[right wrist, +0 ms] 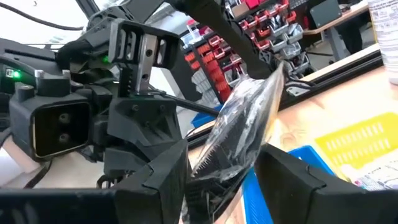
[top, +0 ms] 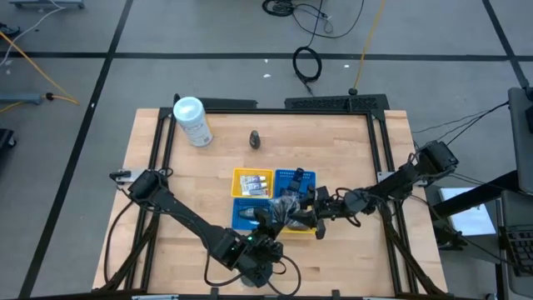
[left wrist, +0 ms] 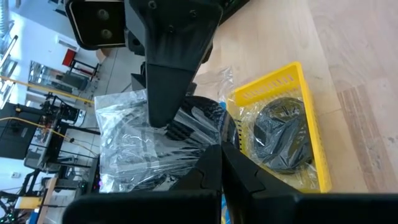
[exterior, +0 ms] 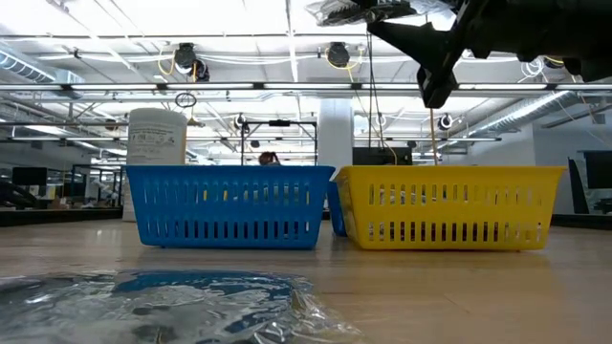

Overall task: Pick & Place Travel size toiletries
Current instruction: Put the black hairbrush into the right yellow bin

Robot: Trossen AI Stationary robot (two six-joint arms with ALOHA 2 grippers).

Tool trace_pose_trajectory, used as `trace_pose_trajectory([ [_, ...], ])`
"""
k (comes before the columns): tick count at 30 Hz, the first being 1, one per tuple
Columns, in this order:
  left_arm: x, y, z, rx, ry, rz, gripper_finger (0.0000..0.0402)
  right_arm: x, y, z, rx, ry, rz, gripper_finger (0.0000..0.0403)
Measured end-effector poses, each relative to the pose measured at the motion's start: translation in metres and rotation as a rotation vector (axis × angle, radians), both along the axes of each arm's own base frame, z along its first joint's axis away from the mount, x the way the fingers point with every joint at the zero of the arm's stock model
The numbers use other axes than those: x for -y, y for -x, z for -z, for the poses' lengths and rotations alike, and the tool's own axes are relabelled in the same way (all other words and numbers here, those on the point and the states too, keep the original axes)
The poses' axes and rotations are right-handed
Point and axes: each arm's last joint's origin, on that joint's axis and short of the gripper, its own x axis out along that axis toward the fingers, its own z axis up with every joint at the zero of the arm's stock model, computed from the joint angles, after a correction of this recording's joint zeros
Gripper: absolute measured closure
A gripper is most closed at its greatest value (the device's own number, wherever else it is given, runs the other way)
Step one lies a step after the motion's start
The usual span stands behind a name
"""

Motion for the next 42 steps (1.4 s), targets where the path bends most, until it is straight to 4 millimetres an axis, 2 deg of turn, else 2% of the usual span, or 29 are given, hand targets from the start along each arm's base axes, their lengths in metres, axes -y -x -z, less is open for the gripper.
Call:
trace_pose_trajectory([
  [11,0.000,0.000,0.000,0.001,0.002,-0.002,0.0402,0.002,-0.001,0.000,-0.003,0.001,0.008,0.0232],
  [15,0.000,0.000,0.000,0.001,0.017,0.001,0.0402,0.002,-0.001,0.001,-0.009,0.004,0.008,0.0243],
  [19,0.000,0.000,0.000,0.001,0.022,0.000,0.0401,0.003,-0.001,0.002,-0.023,0.010,0.011,0.0283],
  [24,0.000,-0.001,0.001,-0.018,0.057,0.024,0.0399,0.002,-0.002,0.004,-0.034,0.066,0.013,0.0376],
  [25,0.000,-0.001,0.002,-0.019,0.068,0.026,0.0398,0.002,-0.002,0.004,-0.035,0.078,0.014,0.0382],
  [33,-0.006,-0.005,0.003,-0.016,0.175,0.018,0.0373,0.003,-0.002,0.007,-0.069,0.087,0.015,0.0381],
  [42,-0.003,-0.004,0.003,-0.019,0.172,0.028,0.0312,0.003,-0.002,0.010,-0.091,0.114,0.017,0.0381],
])
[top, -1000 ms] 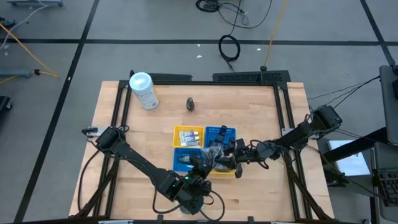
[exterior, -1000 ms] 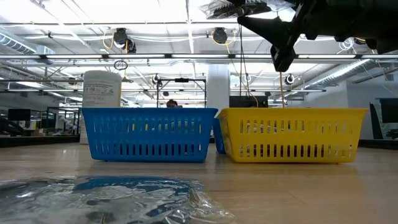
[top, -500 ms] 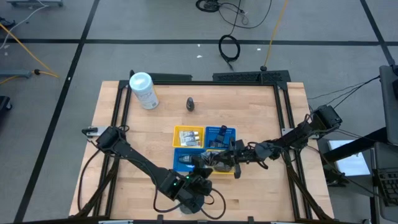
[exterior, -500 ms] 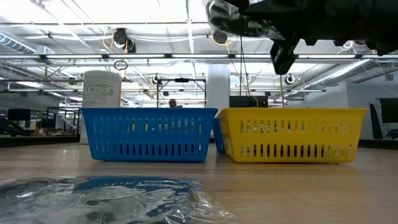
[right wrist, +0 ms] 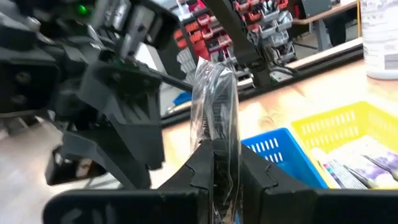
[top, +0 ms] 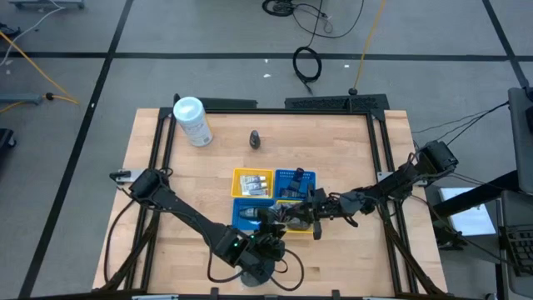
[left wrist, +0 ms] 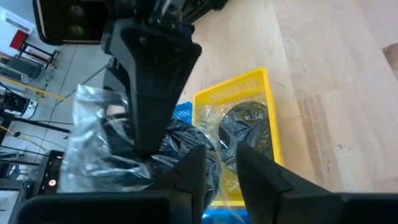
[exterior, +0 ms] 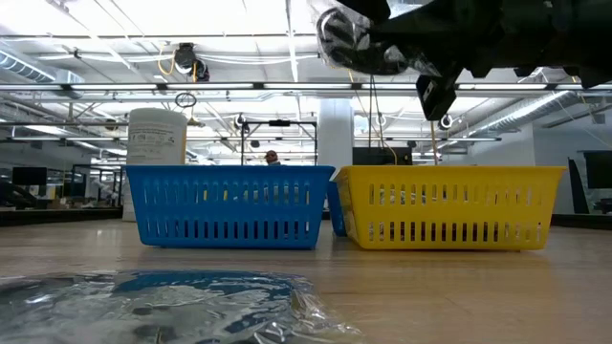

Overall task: Pick & Place Travel size toiletries
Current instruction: Put the black hairbrush into the right yellow bin

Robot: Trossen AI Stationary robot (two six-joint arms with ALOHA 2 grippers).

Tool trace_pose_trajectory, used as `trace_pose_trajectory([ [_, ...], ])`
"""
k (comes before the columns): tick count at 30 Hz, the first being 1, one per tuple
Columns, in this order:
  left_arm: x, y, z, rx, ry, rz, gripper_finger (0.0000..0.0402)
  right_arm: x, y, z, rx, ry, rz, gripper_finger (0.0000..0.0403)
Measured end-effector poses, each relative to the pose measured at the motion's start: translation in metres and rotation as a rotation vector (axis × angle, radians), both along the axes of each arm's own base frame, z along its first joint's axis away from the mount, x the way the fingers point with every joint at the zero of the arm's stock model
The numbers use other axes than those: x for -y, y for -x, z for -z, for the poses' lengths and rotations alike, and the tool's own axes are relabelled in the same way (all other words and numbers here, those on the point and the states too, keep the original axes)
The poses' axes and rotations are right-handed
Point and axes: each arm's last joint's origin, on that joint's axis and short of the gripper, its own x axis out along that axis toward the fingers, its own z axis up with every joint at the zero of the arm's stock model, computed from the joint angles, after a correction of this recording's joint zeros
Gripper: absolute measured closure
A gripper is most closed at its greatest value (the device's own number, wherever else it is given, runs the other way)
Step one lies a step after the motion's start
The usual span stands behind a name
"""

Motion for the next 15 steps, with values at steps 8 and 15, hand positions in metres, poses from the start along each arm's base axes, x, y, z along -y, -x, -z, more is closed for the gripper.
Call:
trace_pose_trajectory([
  [8,0.004,0.003,0.000,0.003,-0.020,0.002,0.0294,0.007,0.005,0.005,-0.114,0.000,0.019,0.0381],
  [15,0.005,0.006,0.000,-0.004,-0.044,-0.005,0.0293,0.009,0.022,0.009,-0.260,-0.021,-0.010,0.0381],
])
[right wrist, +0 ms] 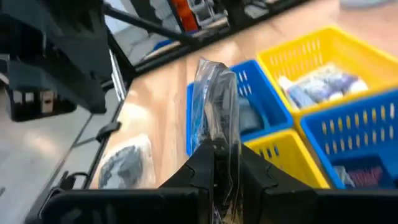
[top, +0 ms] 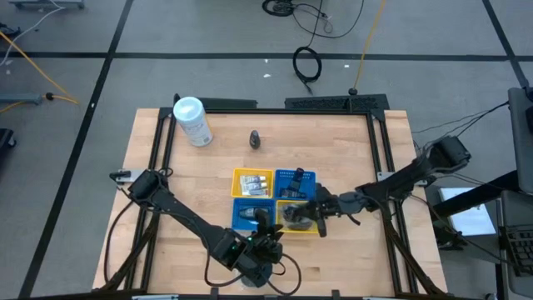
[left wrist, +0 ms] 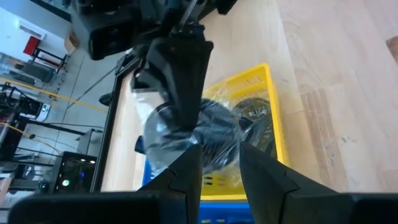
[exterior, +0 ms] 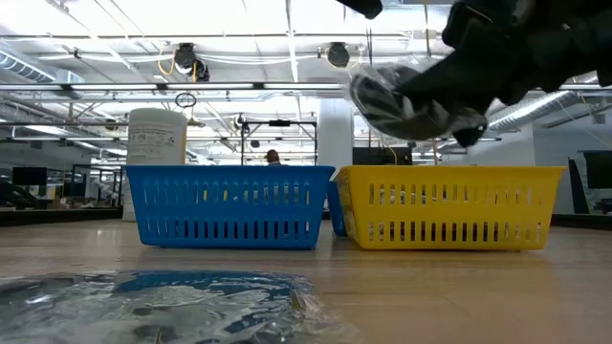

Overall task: Pick & Place Travel size toiletries
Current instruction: Put the black hairbrush into the right yellow bin

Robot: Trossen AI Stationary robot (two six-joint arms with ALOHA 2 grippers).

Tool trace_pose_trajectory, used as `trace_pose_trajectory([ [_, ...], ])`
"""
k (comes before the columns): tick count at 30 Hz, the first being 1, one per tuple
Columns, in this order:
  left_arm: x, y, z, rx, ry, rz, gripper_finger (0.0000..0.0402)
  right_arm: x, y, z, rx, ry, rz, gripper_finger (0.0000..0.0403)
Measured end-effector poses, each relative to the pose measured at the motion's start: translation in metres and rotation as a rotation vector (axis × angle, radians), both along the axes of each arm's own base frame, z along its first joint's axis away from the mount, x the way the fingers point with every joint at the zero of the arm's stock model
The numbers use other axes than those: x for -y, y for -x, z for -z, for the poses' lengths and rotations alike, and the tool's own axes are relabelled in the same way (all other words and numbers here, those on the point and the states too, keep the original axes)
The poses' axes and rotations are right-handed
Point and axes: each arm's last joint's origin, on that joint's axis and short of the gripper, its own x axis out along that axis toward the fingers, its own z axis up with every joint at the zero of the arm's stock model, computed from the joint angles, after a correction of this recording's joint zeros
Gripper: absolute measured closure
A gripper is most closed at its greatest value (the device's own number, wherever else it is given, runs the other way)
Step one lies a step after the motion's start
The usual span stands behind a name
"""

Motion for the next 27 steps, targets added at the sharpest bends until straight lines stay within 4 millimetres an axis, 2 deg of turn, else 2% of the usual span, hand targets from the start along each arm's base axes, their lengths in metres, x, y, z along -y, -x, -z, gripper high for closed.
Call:
trace_pose_trajectory([
  [5,-0.001,0.000,0.000,0.000,0.000,-0.003,0.0293,0.004,0.014,0.008,-0.063,-0.051,0.014,0.0381],
  [11,-0.001,-0.001,0.000,0.004,0.005,-0.002,0.0293,0.006,0.027,0.016,-0.047,-0.100,0.038,0.0381],
  [27,-0.003,-0.002,0.000,0.004,0.011,-0.005,0.0293,-0.009,0.035,0.025,-0.039,-0.070,0.105,0.0381],
])
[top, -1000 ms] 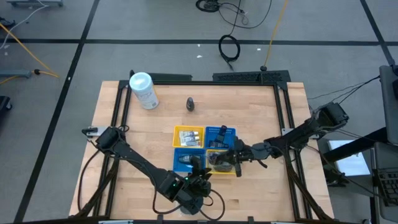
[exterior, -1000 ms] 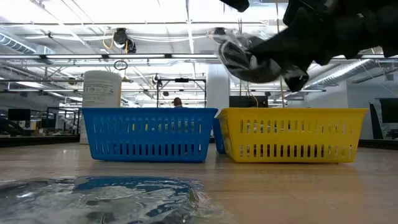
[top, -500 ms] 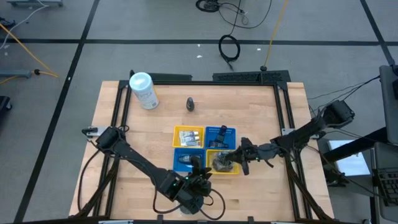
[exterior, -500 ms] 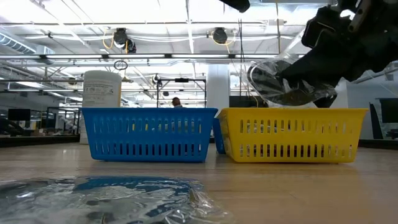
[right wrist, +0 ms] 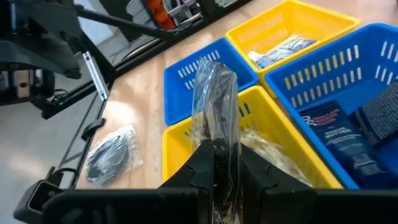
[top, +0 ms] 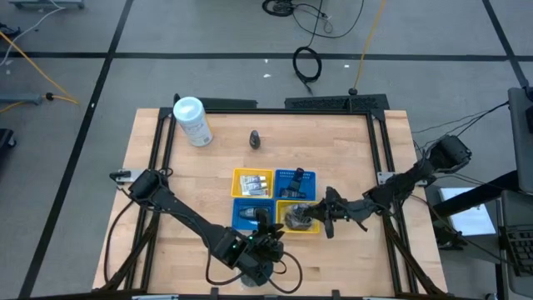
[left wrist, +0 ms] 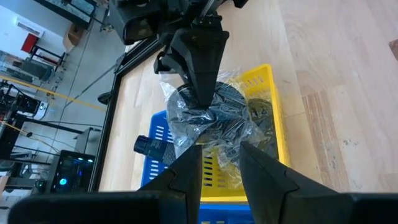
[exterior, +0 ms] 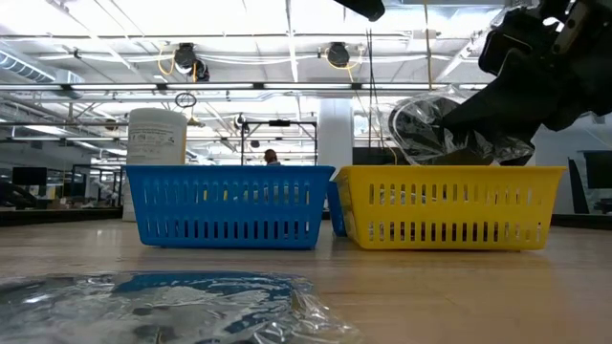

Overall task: Pick & Place Travel size toiletries
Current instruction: Put the black hairbrush into the right yellow bin

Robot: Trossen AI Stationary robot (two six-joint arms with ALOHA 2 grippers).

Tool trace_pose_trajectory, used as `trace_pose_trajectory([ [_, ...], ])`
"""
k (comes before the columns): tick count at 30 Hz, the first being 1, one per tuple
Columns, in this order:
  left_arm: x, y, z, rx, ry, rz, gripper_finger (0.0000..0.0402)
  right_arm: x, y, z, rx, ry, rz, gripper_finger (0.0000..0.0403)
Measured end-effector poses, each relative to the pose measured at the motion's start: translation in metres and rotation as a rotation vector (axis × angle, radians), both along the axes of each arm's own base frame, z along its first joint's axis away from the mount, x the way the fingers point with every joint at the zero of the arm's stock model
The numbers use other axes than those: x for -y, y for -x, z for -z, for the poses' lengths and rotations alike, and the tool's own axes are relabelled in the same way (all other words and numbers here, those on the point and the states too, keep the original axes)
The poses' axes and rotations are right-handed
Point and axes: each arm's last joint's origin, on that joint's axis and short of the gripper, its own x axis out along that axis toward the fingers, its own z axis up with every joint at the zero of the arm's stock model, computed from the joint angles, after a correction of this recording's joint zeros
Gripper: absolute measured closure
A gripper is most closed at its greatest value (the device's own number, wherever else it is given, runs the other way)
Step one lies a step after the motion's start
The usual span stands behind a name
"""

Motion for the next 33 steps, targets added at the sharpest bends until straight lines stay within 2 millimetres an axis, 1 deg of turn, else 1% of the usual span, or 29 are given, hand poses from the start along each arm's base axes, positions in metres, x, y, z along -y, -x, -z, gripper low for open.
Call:
trace_pose_trajectory([
  [13,-0.001,-0.001,0.000,0.002,0.003,-0.003,0.0293,-0.004,0.002,0.000,0.010,0.015,0.028,0.0381],
  [21,-0.004,-0.003,0.000,0.007,0.010,-0.014,0.0293,-0.010,0.007,0.000,0.020,0.033,0.048,0.0381],
  [23,-0.005,-0.004,0.000,0.011,0.017,-0.021,0.0293,-0.011,0.006,0.002,0.023,0.041,0.074,0.0381],
  [33,-0.008,-0.005,0.000,0.009,0.045,-0.023,0.0293,-0.015,-0.002,0.017,0.044,0.031,0.077,0.0381],
])
